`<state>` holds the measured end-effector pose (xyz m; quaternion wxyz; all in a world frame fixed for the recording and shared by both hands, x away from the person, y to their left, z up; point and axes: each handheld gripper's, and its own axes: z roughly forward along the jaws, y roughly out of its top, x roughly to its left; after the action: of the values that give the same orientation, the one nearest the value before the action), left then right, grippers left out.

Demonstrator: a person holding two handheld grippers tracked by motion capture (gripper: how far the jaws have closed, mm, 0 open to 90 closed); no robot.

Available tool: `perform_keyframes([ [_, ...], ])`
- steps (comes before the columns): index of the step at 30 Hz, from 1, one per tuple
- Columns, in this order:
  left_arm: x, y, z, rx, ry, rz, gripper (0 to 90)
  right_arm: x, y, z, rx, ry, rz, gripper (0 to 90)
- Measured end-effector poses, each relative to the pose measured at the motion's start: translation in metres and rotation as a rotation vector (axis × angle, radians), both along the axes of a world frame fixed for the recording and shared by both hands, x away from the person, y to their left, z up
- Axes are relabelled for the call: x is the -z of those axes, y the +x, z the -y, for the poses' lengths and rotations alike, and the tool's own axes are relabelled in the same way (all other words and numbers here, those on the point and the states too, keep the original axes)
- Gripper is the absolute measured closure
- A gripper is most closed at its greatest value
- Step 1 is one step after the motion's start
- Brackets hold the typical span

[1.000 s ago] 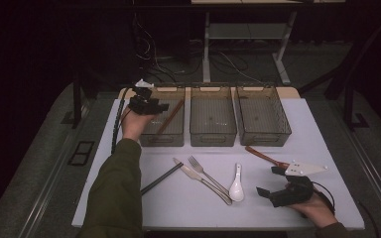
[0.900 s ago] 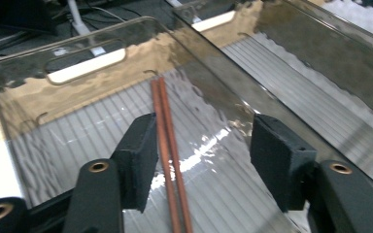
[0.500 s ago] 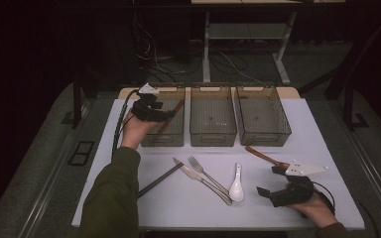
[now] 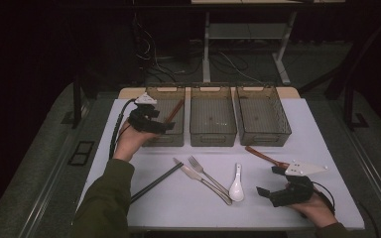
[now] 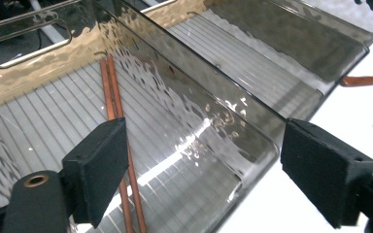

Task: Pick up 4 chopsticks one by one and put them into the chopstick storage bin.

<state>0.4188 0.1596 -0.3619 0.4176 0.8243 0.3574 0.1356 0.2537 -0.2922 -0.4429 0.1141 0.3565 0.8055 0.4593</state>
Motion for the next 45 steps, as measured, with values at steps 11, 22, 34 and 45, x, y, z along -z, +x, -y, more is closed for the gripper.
perform_keyframes([
  [11,0.002,-0.026,0.0,0.017,-0.035,0.019,12.5,0.0,0.0,0.0,0.001,0.004,0.002,3.0],
  [22,0.021,-0.058,-0.002,0.049,-0.055,0.003,10.8,-0.001,0.0,0.001,0.002,0.008,0.008,2.9],
  [34,0.042,-0.093,-0.013,0.079,-0.088,-0.002,11.2,0.001,0.004,-0.004,-0.024,-0.002,0.016,2.9],
  [45,0.056,-0.117,-0.016,0.089,-0.075,0.009,12.6,0.001,0.006,-0.005,-0.028,0.01,0.013,2.9],
])
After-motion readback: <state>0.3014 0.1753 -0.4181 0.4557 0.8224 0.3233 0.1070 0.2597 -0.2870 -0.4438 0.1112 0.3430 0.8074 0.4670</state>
